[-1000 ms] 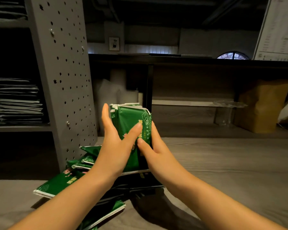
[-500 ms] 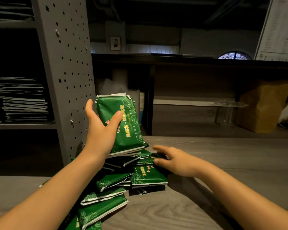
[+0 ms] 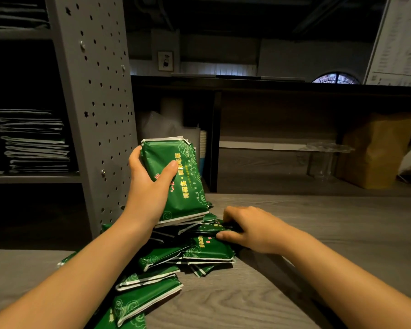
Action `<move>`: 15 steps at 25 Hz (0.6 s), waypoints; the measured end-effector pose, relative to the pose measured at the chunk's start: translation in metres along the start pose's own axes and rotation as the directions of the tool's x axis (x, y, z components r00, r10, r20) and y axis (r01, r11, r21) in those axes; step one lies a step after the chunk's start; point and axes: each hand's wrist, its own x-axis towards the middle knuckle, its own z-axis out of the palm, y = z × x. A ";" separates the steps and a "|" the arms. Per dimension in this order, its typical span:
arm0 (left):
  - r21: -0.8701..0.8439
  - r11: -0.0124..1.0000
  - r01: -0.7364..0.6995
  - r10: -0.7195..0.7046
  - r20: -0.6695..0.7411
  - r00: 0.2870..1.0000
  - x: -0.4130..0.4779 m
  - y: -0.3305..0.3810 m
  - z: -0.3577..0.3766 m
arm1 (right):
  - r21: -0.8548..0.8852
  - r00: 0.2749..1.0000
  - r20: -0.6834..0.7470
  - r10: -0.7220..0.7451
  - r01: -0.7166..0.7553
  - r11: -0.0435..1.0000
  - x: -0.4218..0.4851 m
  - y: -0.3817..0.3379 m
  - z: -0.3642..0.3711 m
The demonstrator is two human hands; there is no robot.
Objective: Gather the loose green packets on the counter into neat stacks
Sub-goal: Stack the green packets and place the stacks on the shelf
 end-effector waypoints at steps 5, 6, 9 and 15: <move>-0.003 1.000 0.007 -0.007 -0.024 1.000 0.004 -0.001 -0.003 | -0.042 0.960 -0.232 -0.158 0.152 0.987 -0.006 0.008 -0.013; -0.004 1.000 0.008 -0.008 -0.031 0.999 0.004 -0.001 -0.003 | -0.017 0.950 -0.269 -0.157 0.158 0.987 -0.007 0.010 -0.016; 0.009 1.000 -0.001 0.001 -0.034 0.999 0.005 -0.002 -0.004 | 0.100 0.953 -0.290 -0.091 0.125 0.987 -0.010 0.021 -0.029; 0.099 0.994 -0.038 0.035 0.026 0.999 0.004 -0.003 -0.005 | 0.464 0.809 -0.562 0.170 0.139 0.875 -0.013 0.034 -0.044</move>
